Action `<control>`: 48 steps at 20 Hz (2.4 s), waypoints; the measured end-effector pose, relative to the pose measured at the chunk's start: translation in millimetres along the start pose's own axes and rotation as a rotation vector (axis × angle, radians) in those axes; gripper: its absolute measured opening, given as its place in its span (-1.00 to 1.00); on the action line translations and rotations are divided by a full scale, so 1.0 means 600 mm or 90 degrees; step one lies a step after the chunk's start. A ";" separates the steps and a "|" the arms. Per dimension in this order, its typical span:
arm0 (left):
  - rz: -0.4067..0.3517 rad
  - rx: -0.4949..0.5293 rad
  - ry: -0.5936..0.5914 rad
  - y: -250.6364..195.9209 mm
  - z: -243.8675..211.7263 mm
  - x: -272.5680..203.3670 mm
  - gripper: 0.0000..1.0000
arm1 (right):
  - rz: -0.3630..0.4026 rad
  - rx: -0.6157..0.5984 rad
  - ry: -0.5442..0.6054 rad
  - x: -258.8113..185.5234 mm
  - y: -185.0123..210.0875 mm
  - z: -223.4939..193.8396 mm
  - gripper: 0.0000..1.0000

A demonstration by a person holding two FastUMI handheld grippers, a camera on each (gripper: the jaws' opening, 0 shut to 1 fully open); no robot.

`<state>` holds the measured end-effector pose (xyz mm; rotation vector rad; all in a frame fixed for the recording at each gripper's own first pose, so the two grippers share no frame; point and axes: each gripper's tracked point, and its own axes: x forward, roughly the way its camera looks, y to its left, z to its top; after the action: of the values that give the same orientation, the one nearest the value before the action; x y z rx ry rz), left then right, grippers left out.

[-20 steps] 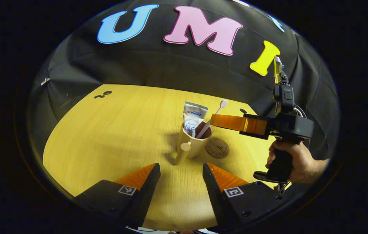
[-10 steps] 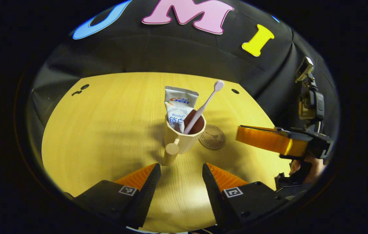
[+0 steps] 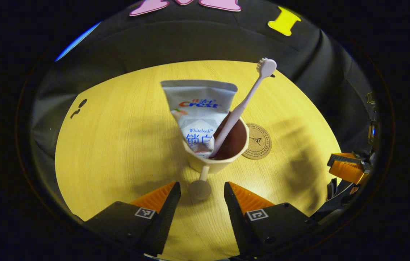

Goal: Put the toothbrush and toothpaste on the desktop into the cup, then pick up the cup and place it on the coaster on the desktop.

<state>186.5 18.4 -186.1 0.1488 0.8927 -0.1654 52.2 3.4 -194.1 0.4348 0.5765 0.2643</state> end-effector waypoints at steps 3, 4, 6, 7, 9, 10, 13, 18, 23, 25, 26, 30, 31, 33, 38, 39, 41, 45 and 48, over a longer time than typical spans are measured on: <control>0.009 0.017 0.037 0.009 0.007 0.026 0.49 | -0.028 0.020 0.003 -0.030 -0.030 -0.021 -0.40; 0.007 0.014 0.049 0.011 0.005 0.032 0.47 | -0.031 0.021 0.001 -0.034 -0.034 -0.021 -0.40; 0.007 0.012 0.072 0.016 0.004 0.043 0.45 | -0.036 0.026 -0.005 -0.042 -0.039 -0.019 -0.40; 0.009 0.024 0.084 0.019 0.007 0.049 0.31 | -0.040 0.029 -0.007 -0.044 -0.041 -0.019 -0.39; 0.011 0.049 0.108 0.019 0.003 0.056 0.21 | -0.042 0.033 -0.007 -0.040 -0.039 -0.017 -0.40; 0.009 0.060 0.117 0.019 0.003 0.060 0.25 | -0.042 0.034 -0.007 -0.037 -0.037 -0.016 -0.40; -0.002 0.083 0.124 0.010 0.009 0.063 -0.09 | -0.041 0.040 -0.008 -0.034 -0.034 -0.016 -0.39; 0.002 0.081 0.116 0.010 0.010 0.063 -0.34 | -0.043 0.045 -0.003 -0.025 -0.036 -0.011 -0.40; -0.003 0.100 0.094 -0.014 0.026 0.049 -0.26 | -0.049 0.055 -0.005 -0.027 -0.048 -0.006 -0.39; -0.015 0.107 0.088 -0.039 0.037 0.044 -0.34 | -0.051 0.057 -0.006 -0.028 -0.052 -0.005 -0.39; -0.023 0.110 0.086 -0.053 0.043 0.043 -0.34 | -0.051 0.058 -0.007 -0.029 -0.053 -0.004 -0.40; -0.040 0.139 0.084 -0.104 0.065 0.055 -0.26 | -0.054 0.062 -0.012 -0.035 -0.059 -0.001 -0.40; -0.043 0.146 0.084 -0.115 0.068 0.058 -0.34 | -0.054 0.065 -0.015 -0.039 -0.060 0.000 -0.40; -0.048 0.156 0.087 -0.135 0.075 0.067 -0.26 | -0.056 0.070 -0.021 -0.045 -0.064 0.005 -0.39; -0.050 0.172 0.097 -0.161 0.083 0.081 -0.26 | -0.063 0.085 -0.028 -0.051 -0.077 0.011 -0.40; -0.049 0.173 0.100 -0.162 0.085 0.083 -0.34 | -0.064 0.086 -0.029 -0.053 -0.079 0.011 -0.40; -0.044 0.175 0.104 -0.166 0.083 0.092 -0.34 | -0.065 0.086 -0.030 -0.056 -0.084 0.013 -0.40; -0.035 0.166 0.113 -0.164 0.081 0.101 -0.26 | -0.071 0.100 -0.033 -0.059 -0.100 0.016 -0.41; -0.037 0.161 0.114 -0.162 0.082 0.102 -0.26 | -0.071 0.105 -0.032 -0.059 -0.103 0.020 -0.40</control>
<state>241.6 -91.3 -209.3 0.3774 1.0537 -0.3223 37.9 -67.1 -197.4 0.5648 0.5727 0.0990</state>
